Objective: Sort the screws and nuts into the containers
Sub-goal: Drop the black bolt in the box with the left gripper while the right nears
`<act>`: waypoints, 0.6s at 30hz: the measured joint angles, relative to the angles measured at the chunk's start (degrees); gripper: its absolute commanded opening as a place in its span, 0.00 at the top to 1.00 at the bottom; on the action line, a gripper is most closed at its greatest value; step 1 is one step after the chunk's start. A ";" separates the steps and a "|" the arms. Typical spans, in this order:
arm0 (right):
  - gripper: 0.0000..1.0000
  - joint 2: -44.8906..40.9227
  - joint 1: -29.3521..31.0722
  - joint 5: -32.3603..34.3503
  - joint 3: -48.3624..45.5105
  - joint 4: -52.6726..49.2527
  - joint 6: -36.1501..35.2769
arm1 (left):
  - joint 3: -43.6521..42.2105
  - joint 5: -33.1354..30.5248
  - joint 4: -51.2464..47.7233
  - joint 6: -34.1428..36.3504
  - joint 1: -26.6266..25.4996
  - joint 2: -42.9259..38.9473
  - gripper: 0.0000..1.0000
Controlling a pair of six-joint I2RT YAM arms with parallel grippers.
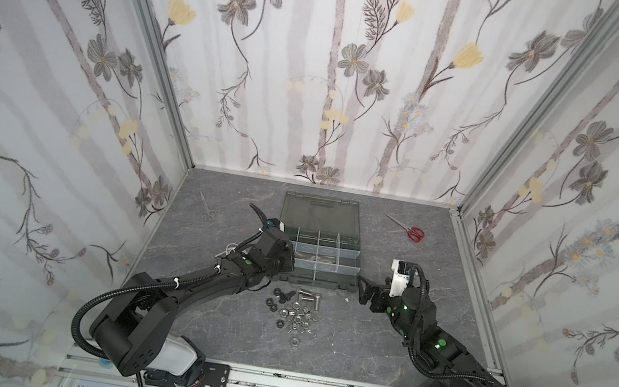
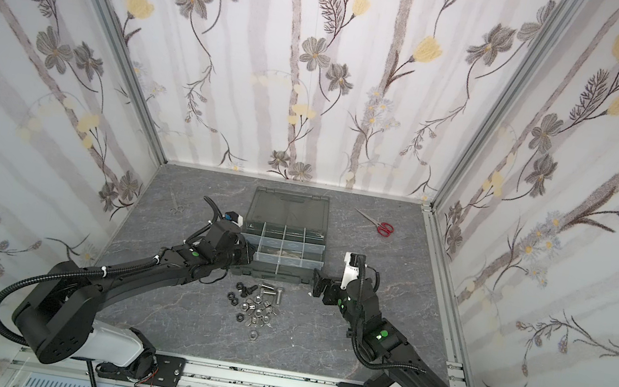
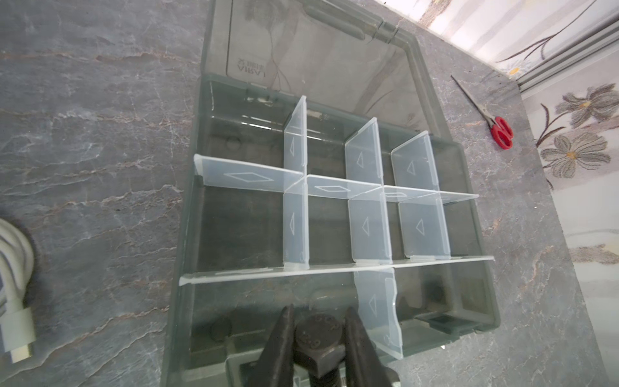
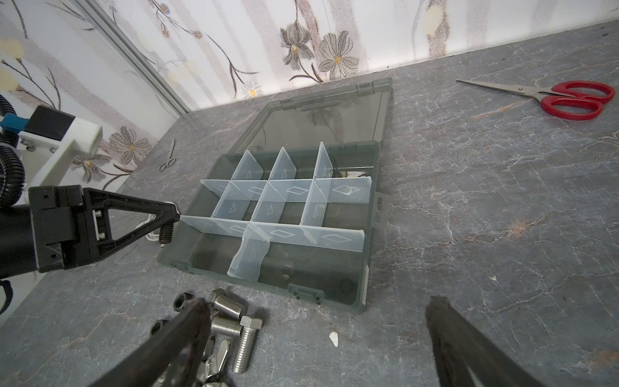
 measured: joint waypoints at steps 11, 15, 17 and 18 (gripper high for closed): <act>0.00 1.36 0.00 -0.04 0.04 0.11 0.52 | -0.72 -0.46 -0.02 -0.83 0.04 0.02 0.50; 0.00 1.14 0.00 -0.04 0.04 0.07 0.68 | -1.31 -0.92 0.13 -1.31 0.04 -0.46 0.45; 0.00 0.98 0.00 -0.04 0.09 0.07 0.68 | -1.73 -1.33 0.15 -1.60 0.04 -0.87 0.43; 0.00 0.98 0.00 -0.04 0.22 -0.07 0.68 | -1.95 -1.53 0.26 -1.75 0.09 -1.05 0.43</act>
